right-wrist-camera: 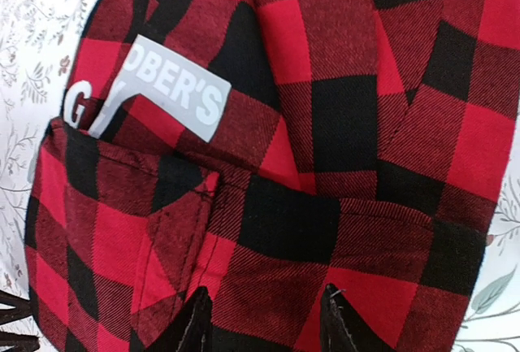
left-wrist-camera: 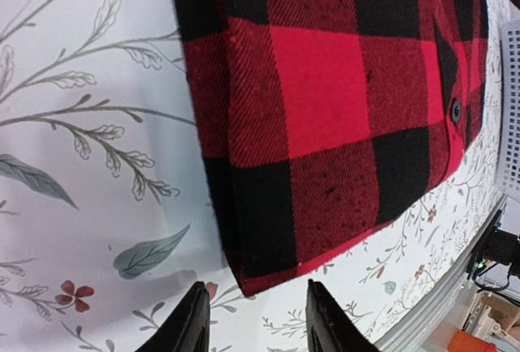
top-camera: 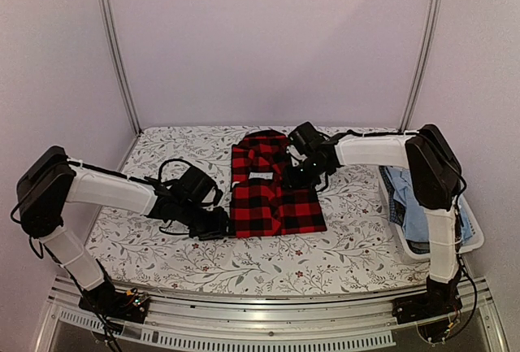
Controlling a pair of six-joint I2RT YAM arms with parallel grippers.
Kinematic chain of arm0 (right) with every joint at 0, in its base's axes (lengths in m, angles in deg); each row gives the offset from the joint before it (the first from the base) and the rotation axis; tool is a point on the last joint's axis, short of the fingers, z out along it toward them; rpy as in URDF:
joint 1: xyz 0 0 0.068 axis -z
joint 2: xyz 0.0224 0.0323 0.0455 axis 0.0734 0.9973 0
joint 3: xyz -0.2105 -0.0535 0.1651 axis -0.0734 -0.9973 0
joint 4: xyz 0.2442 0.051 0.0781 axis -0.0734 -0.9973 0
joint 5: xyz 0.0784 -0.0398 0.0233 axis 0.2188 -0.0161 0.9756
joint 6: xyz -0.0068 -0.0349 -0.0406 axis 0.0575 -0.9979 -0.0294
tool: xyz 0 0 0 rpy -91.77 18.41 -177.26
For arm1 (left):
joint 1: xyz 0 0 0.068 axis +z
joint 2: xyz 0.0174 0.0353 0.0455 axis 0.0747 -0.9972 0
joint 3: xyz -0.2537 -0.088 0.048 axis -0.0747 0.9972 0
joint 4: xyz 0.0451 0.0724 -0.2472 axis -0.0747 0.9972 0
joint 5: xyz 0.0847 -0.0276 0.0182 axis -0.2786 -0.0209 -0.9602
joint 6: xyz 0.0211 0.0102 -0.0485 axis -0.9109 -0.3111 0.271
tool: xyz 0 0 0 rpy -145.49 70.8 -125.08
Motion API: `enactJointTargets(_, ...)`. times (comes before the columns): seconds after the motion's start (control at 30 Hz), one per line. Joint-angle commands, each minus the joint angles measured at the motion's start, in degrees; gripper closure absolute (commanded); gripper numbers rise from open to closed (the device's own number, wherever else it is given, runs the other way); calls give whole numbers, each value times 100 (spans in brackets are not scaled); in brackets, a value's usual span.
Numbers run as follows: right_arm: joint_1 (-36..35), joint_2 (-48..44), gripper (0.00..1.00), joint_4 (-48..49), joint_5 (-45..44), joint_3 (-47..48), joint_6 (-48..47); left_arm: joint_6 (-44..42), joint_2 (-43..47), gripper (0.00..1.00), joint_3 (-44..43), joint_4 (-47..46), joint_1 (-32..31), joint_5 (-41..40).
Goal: Fold and stack the long sleeve shirts
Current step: Smooth out the 2/3-rectangle-folded shirt at the center of the board.
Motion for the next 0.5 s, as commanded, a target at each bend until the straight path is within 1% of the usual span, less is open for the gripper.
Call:
enactJointTargets(0.0,-10,-771,55,-113,-146,-271,41,54,-8,60,37,-158,-77,-83)
enactJointTargets(0.23,-18,-1797,53,-12,-203,-1564,286,-20,-19,63,106,-198,-117,12)
enactJointTargets(0.47,-13,-2869,56,259,-36,-3048,554,-170,83,64,257,-189,-241,-52)
